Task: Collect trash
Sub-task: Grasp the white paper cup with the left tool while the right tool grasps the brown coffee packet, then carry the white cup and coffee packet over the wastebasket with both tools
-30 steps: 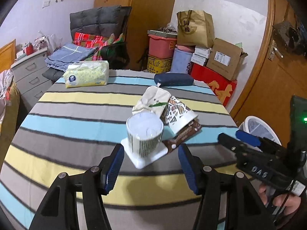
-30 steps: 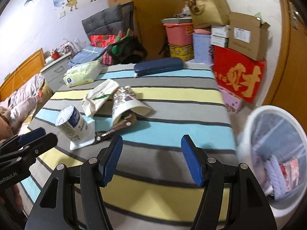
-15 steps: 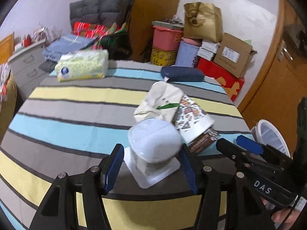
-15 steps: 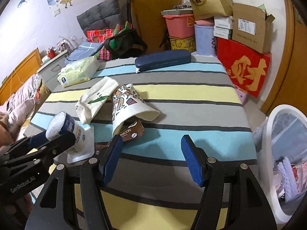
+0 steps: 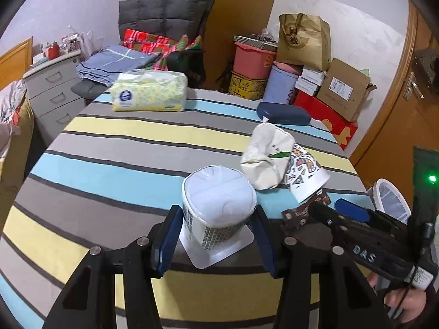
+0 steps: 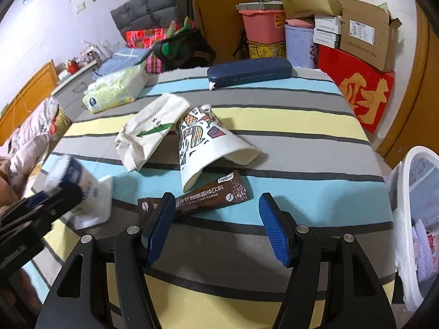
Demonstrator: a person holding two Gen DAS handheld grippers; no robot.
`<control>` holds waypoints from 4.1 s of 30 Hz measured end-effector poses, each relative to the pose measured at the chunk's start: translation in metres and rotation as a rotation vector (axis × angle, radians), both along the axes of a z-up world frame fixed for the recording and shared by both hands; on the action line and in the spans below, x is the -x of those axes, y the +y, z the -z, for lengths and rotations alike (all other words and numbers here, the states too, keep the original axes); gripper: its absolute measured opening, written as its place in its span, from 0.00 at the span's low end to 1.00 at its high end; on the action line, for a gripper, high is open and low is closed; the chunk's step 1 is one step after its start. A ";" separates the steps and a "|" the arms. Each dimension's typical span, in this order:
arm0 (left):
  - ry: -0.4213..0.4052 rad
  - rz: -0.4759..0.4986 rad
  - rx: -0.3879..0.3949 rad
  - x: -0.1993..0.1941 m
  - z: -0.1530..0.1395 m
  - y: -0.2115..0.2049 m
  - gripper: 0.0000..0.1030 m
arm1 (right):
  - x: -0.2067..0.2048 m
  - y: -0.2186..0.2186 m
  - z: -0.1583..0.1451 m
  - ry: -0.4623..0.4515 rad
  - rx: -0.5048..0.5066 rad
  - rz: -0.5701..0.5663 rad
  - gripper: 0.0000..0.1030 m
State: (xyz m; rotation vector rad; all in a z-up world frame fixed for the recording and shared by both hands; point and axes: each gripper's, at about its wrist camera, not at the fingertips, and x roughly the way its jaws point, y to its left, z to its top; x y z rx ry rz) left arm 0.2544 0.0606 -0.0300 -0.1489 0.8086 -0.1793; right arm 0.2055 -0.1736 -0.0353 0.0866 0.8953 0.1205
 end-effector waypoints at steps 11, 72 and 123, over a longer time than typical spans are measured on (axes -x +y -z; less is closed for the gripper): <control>0.008 -0.011 0.022 0.007 -0.001 0.021 0.50 | -0.006 0.017 0.004 0.029 0.066 0.053 0.63; -0.049 0.122 -0.026 0.036 -0.027 -0.051 0.52 | 0.045 -0.037 -0.017 -0.050 -0.032 0.071 0.19; -0.043 0.586 -0.049 0.069 -0.033 -0.339 0.52 | 0.115 -0.235 -0.030 -0.083 0.030 0.411 0.19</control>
